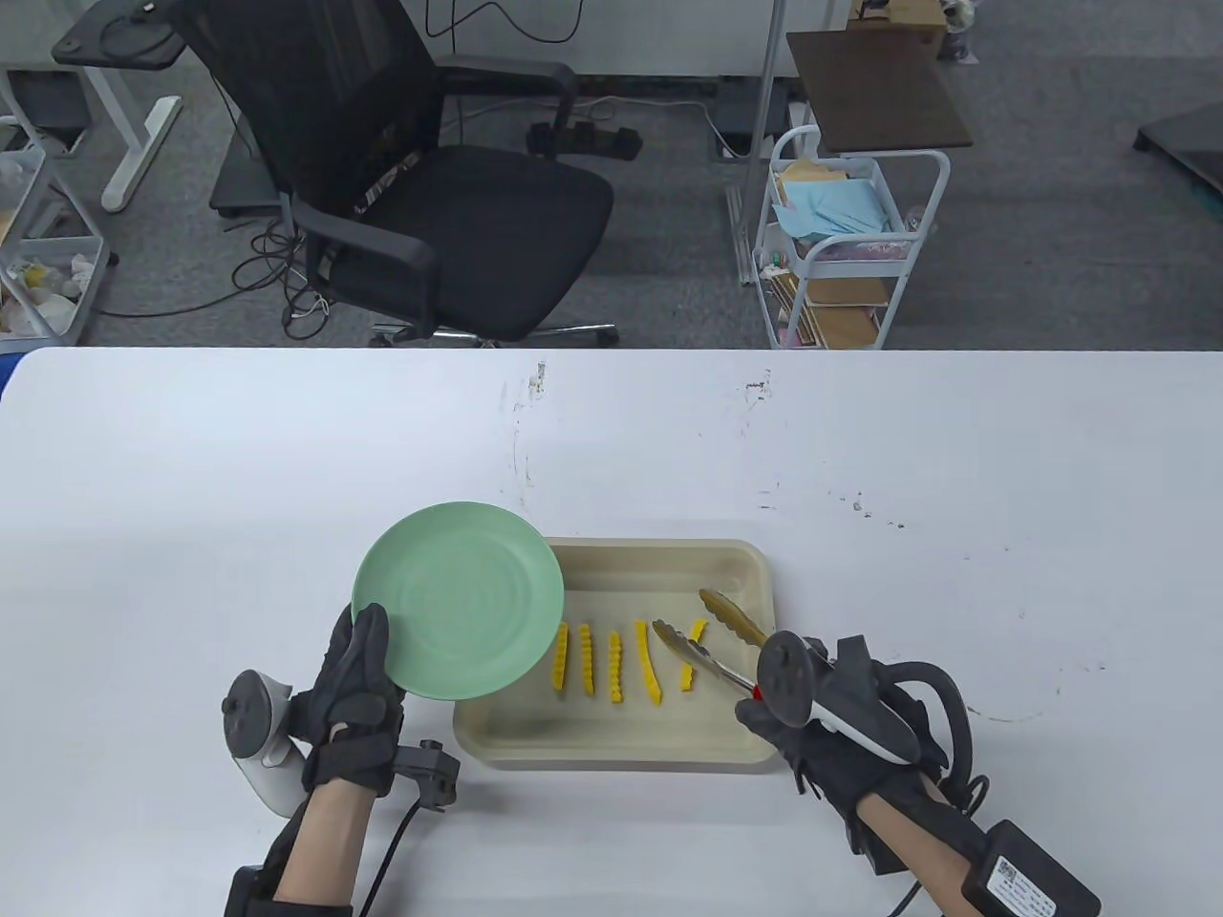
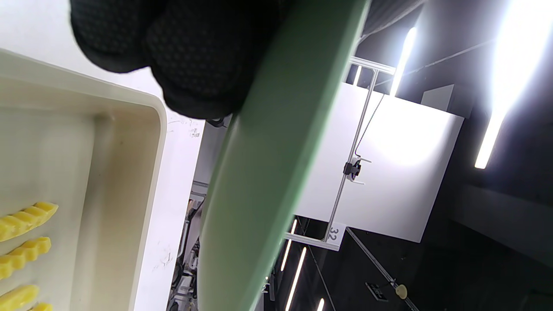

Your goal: Hold plate and receive fries gripped by tongs from baking tray

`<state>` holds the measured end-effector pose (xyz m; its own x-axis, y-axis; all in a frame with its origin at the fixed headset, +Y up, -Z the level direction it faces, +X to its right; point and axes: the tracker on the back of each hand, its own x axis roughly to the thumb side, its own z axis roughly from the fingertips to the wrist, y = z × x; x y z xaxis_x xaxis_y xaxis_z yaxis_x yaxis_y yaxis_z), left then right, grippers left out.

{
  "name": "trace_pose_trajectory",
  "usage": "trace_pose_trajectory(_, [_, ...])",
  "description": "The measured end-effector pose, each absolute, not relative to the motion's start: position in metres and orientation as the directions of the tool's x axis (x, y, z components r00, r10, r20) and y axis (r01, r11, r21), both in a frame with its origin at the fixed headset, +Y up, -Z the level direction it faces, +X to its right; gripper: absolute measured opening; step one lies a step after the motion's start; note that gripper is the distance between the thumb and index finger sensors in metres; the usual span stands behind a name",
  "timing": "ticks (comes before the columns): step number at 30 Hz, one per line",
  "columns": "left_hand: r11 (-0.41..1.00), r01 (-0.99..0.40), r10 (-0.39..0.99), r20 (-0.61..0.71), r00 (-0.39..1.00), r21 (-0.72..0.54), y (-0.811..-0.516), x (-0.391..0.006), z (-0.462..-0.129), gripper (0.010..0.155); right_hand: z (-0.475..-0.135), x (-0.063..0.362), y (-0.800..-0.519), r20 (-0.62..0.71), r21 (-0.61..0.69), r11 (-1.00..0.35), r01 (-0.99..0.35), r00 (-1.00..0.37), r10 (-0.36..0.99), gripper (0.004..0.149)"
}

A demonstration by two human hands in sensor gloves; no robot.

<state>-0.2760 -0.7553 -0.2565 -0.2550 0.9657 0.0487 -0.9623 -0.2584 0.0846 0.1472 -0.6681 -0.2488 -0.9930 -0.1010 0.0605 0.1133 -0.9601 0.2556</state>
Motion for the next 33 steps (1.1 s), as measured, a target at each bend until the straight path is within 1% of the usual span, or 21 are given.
trace_pose_trajectory(3, [-0.26, -0.962, 0.965, 0.048, -0.257, 0.085, -0.755, -0.276, -0.257, 0.062, -0.25, 0.144, -0.677, 0.063, 0.292, -0.943, 0.162, -0.987, -0.15, 0.089])
trace_pose_trajectory(8, [-0.258, -0.962, 0.966, 0.047, -0.255, 0.087, -0.755, -0.276, -0.257, 0.062, -0.251, 0.133, -0.692, 0.078, 0.31, -0.915, 0.257, -0.966, -0.245, 0.087])
trace_pose_trajectory(12, [-0.257, -0.962, 0.966, 0.044, -0.254, 0.086, -0.755, -0.275, -0.257, 0.062, -0.251, 0.125, -0.696, 0.076, 0.303, -0.901, 0.312, -0.95, -0.303, 0.086])
trace_pose_trajectory(15, [-0.256, -0.963, 0.967, 0.043, -0.253, 0.087, -0.756, -0.275, -0.257, 0.062, -0.252, 0.121, -0.696, 0.075, 0.255, -0.895, 0.365, -0.931, -0.358, 0.079])
trace_pose_trajectory(17, [-0.256, -0.963, 0.966, 0.042, -0.254, 0.087, -0.756, -0.276, -0.256, 0.062, -0.254, 0.122, -0.696, 0.065, 0.232, -0.898, 0.374, -0.927, -0.369, 0.074])
trace_pose_trajectory(19, [-0.255, -0.963, 0.967, 0.042, -0.253, 0.085, -0.755, -0.276, -0.257, 0.062, -0.257, 0.128, -0.696, 0.062, 0.222, -0.913, 0.342, -0.939, -0.337, 0.07])
trace_pose_trajectory(22, [-0.26, -0.962, 0.965, 0.036, -0.258, 0.084, -0.756, -0.275, -0.256, 0.062, -0.264, 0.14, -0.696, 0.055, 0.235, -0.94, 0.246, -0.969, -0.24, 0.069])
trace_pose_trajectory(27, [-0.29, -0.954, 0.957, 0.018, -0.289, 0.075, -0.759, -0.275, -0.257, 0.063, -0.265, 0.156, -0.697, 0.071, 0.138, -0.977, 0.163, -0.985, -0.155, 0.067])
trace_pose_trajectory(29, [-0.291, -0.954, 0.957, 0.011, -0.291, 0.075, -0.76, -0.274, -0.258, 0.063, -0.265, 0.16, -0.687, 0.066, 0.087, -0.992, 0.088, -0.994, -0.082, 0.066])
trace_pose_trajectory(30, [-0.29, -0.954, 0.957, 0.008, -0.29, 0.075, -0.76, -0.274, -0.258, 0.063, -0.265, 0.16, -0.684, 0.065, 0.079, -0.994, 0.073, -0.996, -0.068, 0.066])
trace_pose_trajectory(31, [-0.287, -0.955, 0.958, 0.004, -0.287, 0.076, -0.76, -0.274, -0.258, 0.063, -0.264, 0.159, -0.674, 0.072, 0.047, -0.999, 0.024, -0.997, -0.02, 0.066])
trace_pose_trajectory(33, [-0.286, -0.956, 0.958, -0.005, -0.287, 0.069, -0.761, -0.272, -0.258, 0.063, -0.262, 0.156, -0.66, 0.086, 0.018, -1.0, -0.022, -0.996, 0.024, 0.066])
